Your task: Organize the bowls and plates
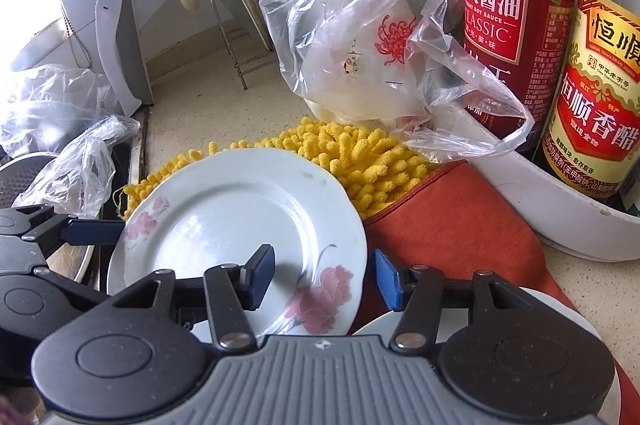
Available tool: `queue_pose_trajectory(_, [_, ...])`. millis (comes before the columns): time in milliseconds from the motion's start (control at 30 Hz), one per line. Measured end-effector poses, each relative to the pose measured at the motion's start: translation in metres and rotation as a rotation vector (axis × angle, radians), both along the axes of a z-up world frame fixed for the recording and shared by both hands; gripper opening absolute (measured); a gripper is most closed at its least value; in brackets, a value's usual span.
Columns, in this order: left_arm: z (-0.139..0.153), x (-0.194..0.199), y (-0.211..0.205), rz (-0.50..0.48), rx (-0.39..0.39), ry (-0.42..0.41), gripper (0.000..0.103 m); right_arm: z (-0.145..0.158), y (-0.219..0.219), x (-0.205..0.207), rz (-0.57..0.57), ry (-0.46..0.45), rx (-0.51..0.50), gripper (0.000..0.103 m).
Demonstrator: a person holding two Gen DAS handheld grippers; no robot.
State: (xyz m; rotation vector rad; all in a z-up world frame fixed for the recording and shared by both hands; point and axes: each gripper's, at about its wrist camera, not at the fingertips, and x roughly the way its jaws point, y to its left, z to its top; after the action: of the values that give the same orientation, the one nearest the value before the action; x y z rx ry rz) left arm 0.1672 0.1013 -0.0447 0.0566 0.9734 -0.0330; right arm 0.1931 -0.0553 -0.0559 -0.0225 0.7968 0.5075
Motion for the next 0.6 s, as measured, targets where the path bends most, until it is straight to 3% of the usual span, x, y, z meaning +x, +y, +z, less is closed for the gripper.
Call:
queue_pose_trajectory(333, [0.0001, -0.0002, 0.0006, -0.003, -0.006, -0.003, 0.103, -0.0006, 0.0012, 0.0016, 0.006, 0.009, -0.006, 0.056])
queue_pose_trajectory(600, [0.0003, -0.0009, 0.0000, -0.003, -0.003, -0.006, 0.103, -0.0011, 0.0045, 0.0027, 0.018, 0.021, -0.003, 0.065])
